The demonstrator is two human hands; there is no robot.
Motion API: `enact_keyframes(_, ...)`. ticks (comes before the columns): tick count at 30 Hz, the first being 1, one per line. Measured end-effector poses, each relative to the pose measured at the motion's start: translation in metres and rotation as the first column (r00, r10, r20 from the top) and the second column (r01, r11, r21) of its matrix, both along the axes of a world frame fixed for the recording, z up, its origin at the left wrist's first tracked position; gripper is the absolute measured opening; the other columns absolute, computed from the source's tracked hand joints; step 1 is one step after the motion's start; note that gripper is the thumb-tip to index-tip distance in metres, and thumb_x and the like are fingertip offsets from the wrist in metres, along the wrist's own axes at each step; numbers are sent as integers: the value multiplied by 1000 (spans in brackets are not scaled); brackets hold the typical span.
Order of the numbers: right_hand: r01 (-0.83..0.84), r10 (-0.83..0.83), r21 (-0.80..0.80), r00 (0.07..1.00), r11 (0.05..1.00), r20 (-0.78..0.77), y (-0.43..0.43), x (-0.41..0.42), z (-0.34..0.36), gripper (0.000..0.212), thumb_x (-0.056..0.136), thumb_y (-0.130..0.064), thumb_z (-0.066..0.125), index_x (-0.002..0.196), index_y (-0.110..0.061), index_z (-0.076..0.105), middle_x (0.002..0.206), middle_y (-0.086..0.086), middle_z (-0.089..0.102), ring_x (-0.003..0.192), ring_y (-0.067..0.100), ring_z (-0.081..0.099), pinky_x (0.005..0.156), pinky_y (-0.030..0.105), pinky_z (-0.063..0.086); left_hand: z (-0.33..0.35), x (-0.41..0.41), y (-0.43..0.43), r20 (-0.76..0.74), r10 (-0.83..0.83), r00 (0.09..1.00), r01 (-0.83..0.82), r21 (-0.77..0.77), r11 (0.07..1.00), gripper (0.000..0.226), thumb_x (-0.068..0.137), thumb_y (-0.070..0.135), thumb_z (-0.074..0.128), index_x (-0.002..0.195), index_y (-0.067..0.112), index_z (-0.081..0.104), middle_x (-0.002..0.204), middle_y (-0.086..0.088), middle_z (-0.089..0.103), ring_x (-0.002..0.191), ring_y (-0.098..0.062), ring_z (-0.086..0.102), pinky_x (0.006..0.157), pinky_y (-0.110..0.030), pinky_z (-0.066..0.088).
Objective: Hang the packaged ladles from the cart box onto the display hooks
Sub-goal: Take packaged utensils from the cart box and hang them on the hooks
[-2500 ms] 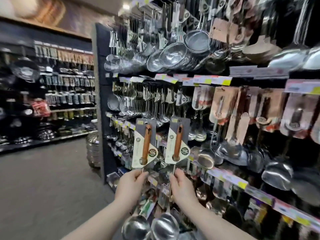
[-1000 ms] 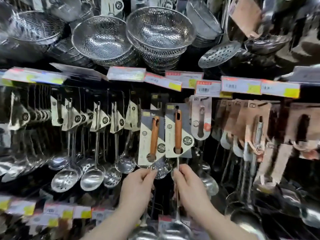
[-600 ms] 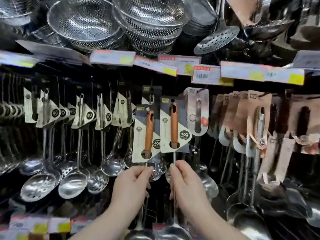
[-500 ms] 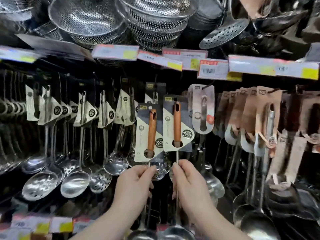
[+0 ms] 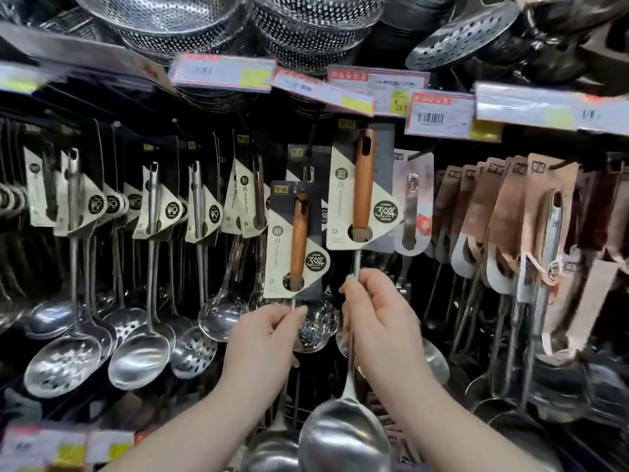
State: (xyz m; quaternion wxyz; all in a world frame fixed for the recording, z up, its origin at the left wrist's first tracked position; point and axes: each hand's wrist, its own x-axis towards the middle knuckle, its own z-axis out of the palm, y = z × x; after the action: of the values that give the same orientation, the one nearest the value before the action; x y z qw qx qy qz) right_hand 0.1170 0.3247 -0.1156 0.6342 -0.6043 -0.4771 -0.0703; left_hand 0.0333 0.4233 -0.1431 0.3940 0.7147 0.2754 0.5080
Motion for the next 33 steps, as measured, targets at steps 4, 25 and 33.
enact_keyframes(4, 5, -5, 3, 999, 1000, -38, 2, 0, 6, 28, 93, -31, 45, 68, -18, 45, 53, -5, 46, 53, 17, 45, 57, 47, 47, 1, 4, -1, 15, -30, 999, 29, 18, 999, 37, 86, 33, 57, 65, 5, 64, 42, 1, 53, 38, -7, 46, 39, -10, 35)
enact_keyframes(25, -57, 42, -71, 978, 996, -203, -2, -2, 42, 31, 94, -24, 44, 88, 5, 53, 60, 6, 48, 53, 18, 46, 50, 26, 38, 13, -1, -7, -4, -48, 999, 48, -4, 999, 40, 86, 31, 58, 51, 12, 57, 35, 9, 50, 33, 0, 45, 39, -8, 35)
enact_keyframes(33, 53, -108, -283, 977, 958, -182, 38, 42, 45, 31, 96, -28, 41, 92, 0, 52, 70, 10, 50, 61, 23, 49, 59, 42, 51, 27, -6, 5, -3, -32, 999, 32, -46, 998, 35, 85, 36, 58, 59, 14, 62, 46, 4, 55, 38, -5, 50, 50, -22, 39)
